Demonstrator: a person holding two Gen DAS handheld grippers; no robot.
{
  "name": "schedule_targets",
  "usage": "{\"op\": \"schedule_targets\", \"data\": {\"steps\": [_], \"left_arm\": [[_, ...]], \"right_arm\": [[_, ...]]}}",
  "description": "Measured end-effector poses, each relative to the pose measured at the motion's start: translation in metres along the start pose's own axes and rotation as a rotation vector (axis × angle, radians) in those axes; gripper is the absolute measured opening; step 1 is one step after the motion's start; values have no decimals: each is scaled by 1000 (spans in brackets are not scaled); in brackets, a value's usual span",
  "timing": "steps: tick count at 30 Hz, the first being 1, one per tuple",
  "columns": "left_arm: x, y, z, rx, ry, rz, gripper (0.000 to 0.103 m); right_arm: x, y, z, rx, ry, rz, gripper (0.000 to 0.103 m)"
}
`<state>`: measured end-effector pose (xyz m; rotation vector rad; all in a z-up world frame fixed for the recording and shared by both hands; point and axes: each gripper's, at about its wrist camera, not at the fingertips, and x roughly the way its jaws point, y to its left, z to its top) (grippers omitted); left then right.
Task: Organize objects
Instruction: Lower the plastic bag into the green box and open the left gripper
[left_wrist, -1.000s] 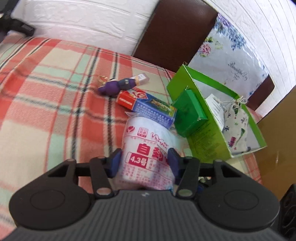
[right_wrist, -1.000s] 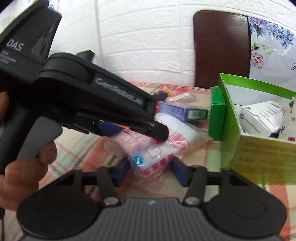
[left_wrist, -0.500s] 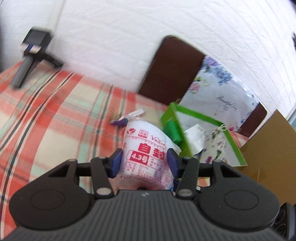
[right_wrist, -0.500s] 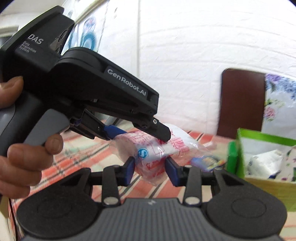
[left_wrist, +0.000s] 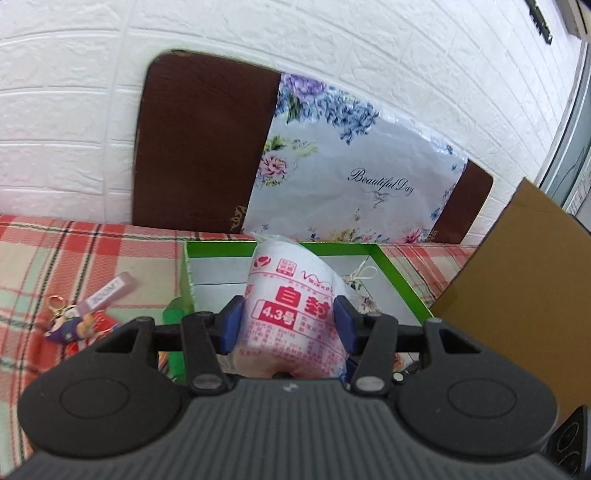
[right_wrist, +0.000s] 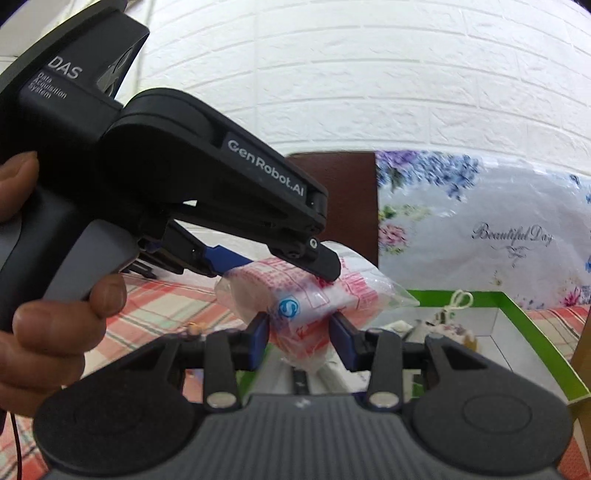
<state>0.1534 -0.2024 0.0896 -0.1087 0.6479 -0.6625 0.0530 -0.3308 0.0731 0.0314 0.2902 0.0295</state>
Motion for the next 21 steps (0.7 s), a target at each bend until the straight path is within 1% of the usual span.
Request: {"op": "schedule_targets", "data": {"steps": [2, 4, 5, 7, 10, 12, 15, 17, 21], "left_arm": [[14, -3, 1, 17, 8, 19, 54], [26, -7, 1, 53, 27, 70, 54], [28, -8, 0, 66, 31, 94, 54], [26, -9, -2, 92, 34, 122, 55], [20, -12, -6, 130, 38, 184, 55], [14, -13, -9, 143, 42, 233, 55], [-2, -13, -14, 150, 34, 262, 56], [-14, -15, -20, 165, 21, 288, 60], [-36, -19, -33, 196, 19, 314, 61]], "right_arm": [[13, -8, 0, 6, 20, -16, 42], [30, -15, -1, 2, 50, -59, 52], [36, -22, 0, 15, 53, -77, 52], [34, -31, -1, 66, 40, -84, 52], [23, -40, -5, 122, 26, -102, 53], [12, -43, -7, 181, 21, -106, 55], [-5, -48, -9, 277, 11, -115, 57], [-19, -48, -11, 321, 9, -118, 57], [-43, -44, -13, 347, 7, -118, 60]]}}
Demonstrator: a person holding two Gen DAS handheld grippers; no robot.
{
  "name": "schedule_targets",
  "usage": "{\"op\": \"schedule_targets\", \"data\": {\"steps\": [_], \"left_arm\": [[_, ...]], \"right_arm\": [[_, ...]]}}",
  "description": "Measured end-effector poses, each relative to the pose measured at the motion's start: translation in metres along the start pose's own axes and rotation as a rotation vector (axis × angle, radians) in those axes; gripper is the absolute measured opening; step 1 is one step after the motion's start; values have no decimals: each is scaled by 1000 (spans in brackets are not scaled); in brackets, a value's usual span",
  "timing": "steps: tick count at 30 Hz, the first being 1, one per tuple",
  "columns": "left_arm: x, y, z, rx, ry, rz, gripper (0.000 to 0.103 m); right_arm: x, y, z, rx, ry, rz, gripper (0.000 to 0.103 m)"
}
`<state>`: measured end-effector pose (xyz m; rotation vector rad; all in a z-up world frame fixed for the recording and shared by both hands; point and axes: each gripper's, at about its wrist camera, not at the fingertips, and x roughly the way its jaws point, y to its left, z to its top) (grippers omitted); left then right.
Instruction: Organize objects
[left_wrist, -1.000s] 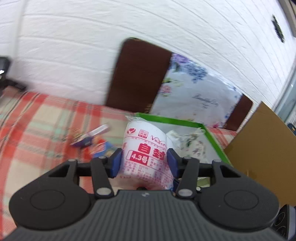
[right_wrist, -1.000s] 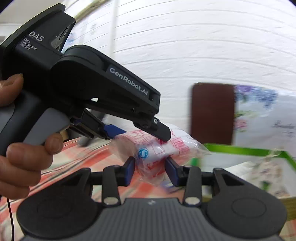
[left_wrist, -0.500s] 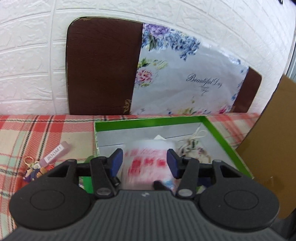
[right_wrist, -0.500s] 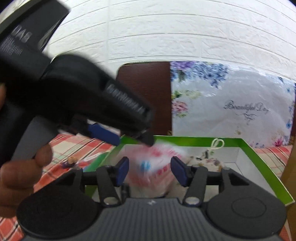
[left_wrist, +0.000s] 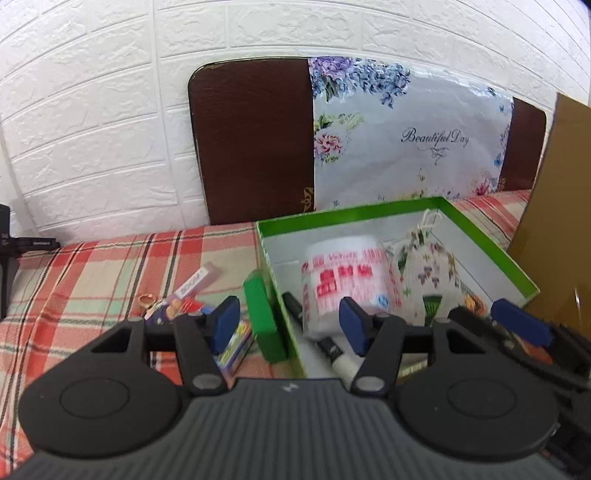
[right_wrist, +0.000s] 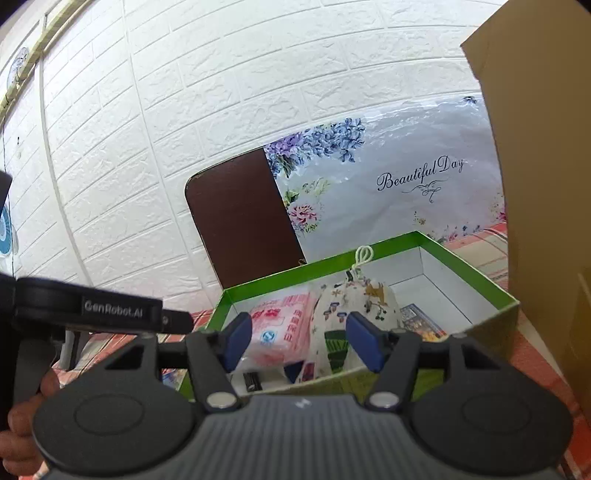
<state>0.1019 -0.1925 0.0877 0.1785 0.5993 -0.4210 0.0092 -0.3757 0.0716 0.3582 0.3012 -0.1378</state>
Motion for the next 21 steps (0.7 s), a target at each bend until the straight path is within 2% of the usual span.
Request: {"op": "schedule_targets", "data": {"steps": [9, 12, 20, 21], "left_arm": [[-38, 8, -27, -13, 3, 39, 62], [-49, 9, -32, -11, -11, 54, 67], [-77, 13, -42, -21, -52, 62, 69], [-80, 13, -43, -22, -59, 64, 73]], "right_arm": [[-44, 17, -4, -5, -16, 25, 69], [-56, 24, -3, -15, -32, 28, 70], [-82, 40, 1, -47, -65, 31, 70], [-86, 42, 1, -51, -69, 30, 70]]}}
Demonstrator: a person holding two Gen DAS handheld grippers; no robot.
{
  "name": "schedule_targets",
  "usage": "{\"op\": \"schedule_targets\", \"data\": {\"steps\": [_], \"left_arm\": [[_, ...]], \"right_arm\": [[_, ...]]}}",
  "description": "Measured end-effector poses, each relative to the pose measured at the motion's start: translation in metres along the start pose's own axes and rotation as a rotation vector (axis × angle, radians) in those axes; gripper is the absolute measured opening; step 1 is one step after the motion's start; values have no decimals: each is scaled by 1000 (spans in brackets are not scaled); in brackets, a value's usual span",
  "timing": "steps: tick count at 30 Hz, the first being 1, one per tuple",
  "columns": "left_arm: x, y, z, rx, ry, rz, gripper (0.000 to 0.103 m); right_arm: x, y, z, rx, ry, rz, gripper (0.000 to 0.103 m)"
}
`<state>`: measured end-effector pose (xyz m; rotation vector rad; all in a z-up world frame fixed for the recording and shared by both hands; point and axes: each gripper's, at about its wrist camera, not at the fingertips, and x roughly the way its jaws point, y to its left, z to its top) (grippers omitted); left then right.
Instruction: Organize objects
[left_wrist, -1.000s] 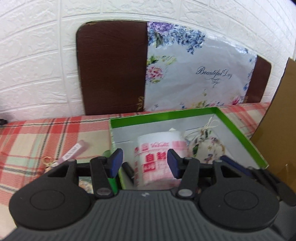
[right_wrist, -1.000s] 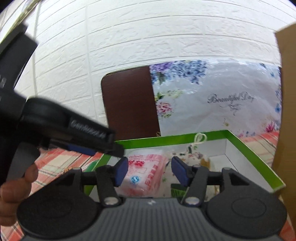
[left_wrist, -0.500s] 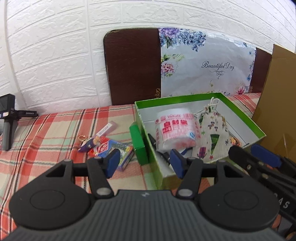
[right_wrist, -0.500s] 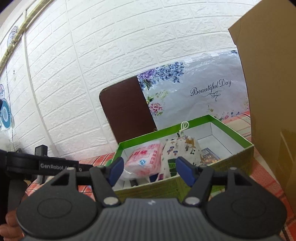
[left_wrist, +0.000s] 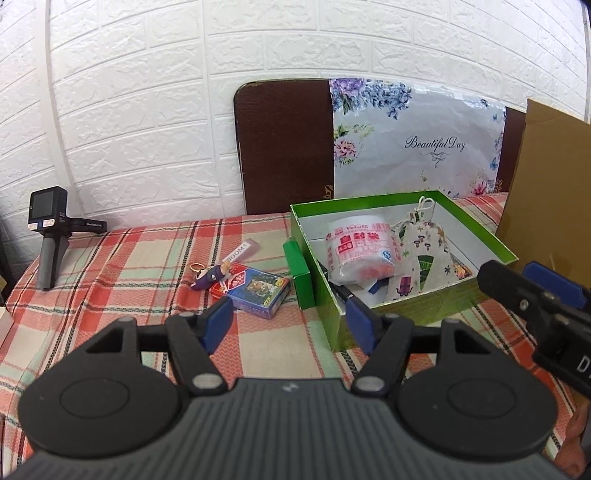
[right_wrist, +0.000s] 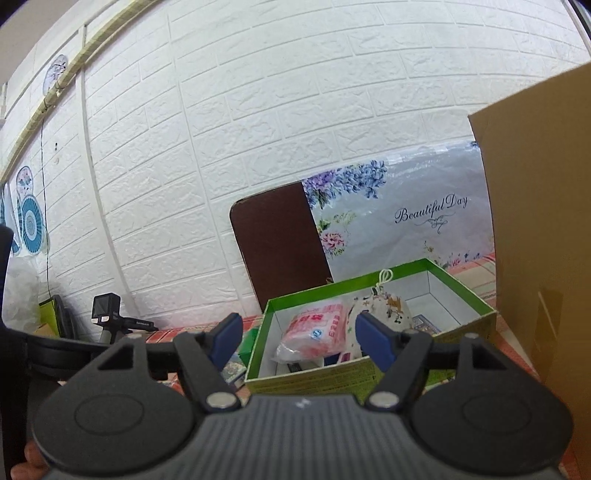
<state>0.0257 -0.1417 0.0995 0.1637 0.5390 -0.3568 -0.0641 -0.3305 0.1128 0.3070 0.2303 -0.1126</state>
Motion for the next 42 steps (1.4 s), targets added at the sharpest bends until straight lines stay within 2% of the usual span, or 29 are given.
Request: {"op": "schedule_targets", "data": {"steps": [6, 10, 22, 29, 33, 39, 42], "left_arm": [[-21, 3, -11, 2, -29, -7, 75], [-35, 4, -20, -1, -53, -1, 83], [-79, 6, -50, 23, -103, -21, 84], [-102, 1, -55, 45, -157, -30, 88], [-96, -5, -52, 55, -167, -33, 92], [-67, -8, -50, 54, -104, -26, 92], [-53, -6, -49, 44, -76, -13, 92]], "right_arm": [[-20, 11, -1, -19, -20, -3, 70], [-36, 15, -3, -18, -30, -7, 74], [-78, 33, -18, -17, -38, -10, 75], [-104, 43, -15, -52, -89, -1, 77], [-99, 37, -17, -46, -81, -11, 78], [-74, 21, -23, 3, -36, -25, 78], [-59, 18, -28, -12, -7, -29, 78]]}}
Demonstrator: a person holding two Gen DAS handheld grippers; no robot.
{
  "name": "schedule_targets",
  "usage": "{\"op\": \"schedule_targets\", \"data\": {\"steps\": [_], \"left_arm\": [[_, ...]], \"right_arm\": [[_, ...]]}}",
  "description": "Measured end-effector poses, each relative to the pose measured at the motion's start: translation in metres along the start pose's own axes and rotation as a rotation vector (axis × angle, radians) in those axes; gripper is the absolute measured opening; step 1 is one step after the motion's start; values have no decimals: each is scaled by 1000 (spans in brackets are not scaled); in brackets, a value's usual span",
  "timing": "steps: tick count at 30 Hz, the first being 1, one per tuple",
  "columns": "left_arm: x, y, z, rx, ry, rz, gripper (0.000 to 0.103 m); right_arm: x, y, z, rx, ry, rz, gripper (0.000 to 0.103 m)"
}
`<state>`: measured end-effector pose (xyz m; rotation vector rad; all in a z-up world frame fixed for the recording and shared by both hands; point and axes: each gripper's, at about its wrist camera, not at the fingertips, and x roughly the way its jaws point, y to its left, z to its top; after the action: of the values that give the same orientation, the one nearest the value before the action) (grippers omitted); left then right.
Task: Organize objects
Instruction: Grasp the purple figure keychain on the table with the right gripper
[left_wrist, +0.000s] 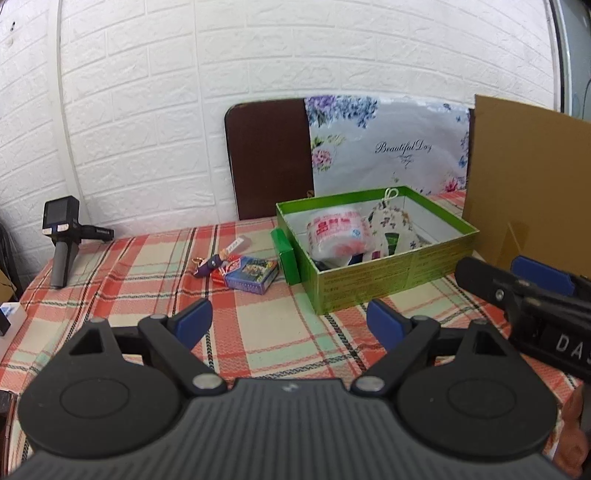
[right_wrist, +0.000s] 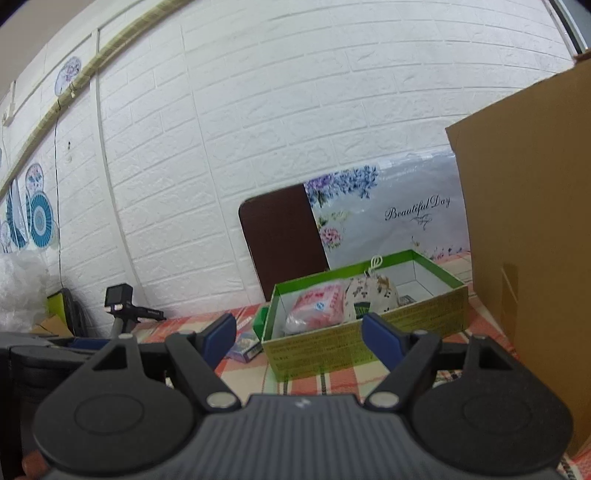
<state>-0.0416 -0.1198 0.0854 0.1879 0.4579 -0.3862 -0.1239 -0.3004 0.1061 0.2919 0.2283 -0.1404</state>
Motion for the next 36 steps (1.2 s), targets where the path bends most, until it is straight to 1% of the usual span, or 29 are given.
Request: {"op": "schedule_targets", "data": {"steps": [6, 11, 16, 19, 25, 27, 29, 32, 34, 35, 36], "left_arm": [[33, 9, -5, -27, 69, 22, 92], [56, 22, -10, -29, 102, 50, 92], [76, 42, -14, -68, 136, 68, 92], [86, 55, -17, -91, 149, 77, 92], [102, 90, -22, -147, 158, 99, 92], [107, 110, -25, -176, 146, 128, 92], [112, 134, -29, -209, 130, 177, 92], [121, 172, -39, -252, 100, 294, 92], [128, 194, -51, -274, 69, 371, 92], [132, 203, -58, -287, 59, 389, 92], [136, 213, -65, -333, 75, 376, 91]], "right_arm": [[27, -2, -12, -43, 56, -1, 78], [49, 3, -21, -52, 112, 7, 78], [68, 19, -30, -104, 159, 23, 78], [77, 32, -34, -143, 172, 40, 78], [98, 65, -43, -227, 214, 91, 77], [108, 78, -45, -258, 237, 117, 77], [119, 93, -47, -300, 258, 154, 77], [145, 120, -43, -342, 278, 212, 77], [171, 136, -37, -348, 287, 231, 77], [187, 145, -34, -352, 292, 231, 76], [203, 151, -32, -362, 297, 231, 76]]}}
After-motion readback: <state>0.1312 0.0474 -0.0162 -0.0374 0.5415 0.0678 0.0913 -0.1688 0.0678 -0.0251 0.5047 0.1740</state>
